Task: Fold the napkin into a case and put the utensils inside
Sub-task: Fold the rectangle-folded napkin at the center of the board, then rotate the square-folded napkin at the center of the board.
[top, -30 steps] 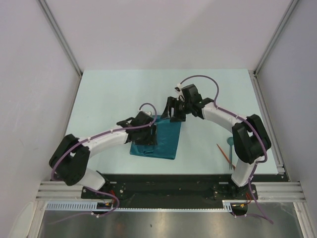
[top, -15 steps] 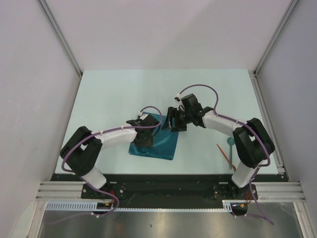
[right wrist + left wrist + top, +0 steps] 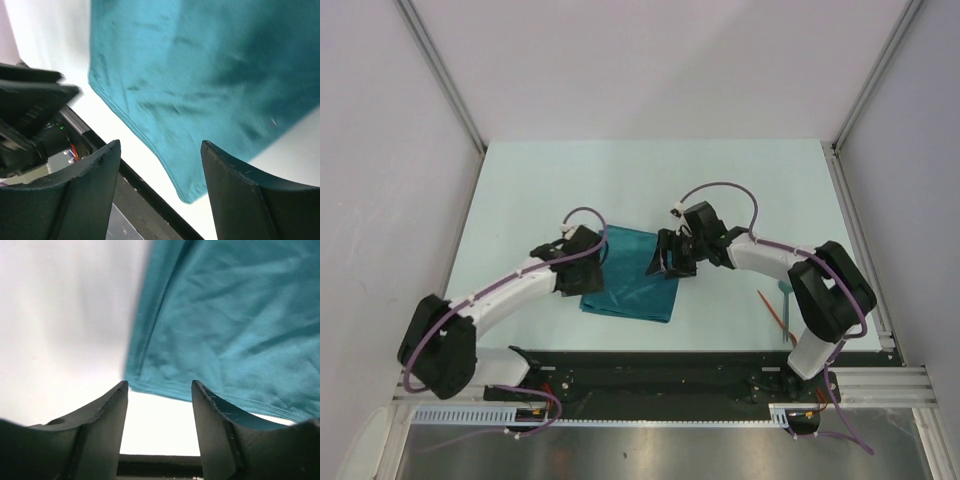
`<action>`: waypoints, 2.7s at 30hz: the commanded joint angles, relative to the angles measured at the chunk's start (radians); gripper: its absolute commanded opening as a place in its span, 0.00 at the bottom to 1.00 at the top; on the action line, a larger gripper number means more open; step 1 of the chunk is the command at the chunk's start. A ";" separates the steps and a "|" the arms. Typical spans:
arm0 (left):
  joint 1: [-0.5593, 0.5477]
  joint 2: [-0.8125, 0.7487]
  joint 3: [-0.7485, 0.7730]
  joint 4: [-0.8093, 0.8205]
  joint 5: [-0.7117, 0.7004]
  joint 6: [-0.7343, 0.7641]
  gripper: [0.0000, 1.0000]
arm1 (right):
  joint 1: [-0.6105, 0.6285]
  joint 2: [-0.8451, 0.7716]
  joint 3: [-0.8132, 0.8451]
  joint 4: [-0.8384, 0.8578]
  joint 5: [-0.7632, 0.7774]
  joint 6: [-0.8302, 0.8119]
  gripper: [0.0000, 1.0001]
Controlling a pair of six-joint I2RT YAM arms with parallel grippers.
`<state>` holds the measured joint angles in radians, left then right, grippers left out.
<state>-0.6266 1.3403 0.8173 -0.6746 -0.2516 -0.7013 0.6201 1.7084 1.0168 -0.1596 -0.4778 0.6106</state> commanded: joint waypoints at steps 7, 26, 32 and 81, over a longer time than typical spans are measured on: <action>0.434 -0.244 -0.011 0.069 0.388 0.132 0.70 | 0.095 -0.188 -0.168 -0.095 0.229 0.107 0.72; 0.577 0.003 0.138 0.289 0.742 0.168 0.68 | 0.113 -0.133 -0.342 0.043 0.226 0.174 0.00; 0.574 0.157 0.226 0.346 0.867 0.149 0.68 | -0.190 -0.064 -0.206 -0.112 0.271 -0.052 0.00; 0.216 0.193 -0.250 0.529 0.655 -0.072 0.25 | -0.304 -0.210 -0.221 -0.146 0.169 -0.044 0.60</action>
<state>-0.3706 1.6047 0.6445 -0.0723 0.4931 -0.7338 0.3099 1.4815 0.7582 -0.2798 -0.3046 0.6044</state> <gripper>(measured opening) 0.141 0.619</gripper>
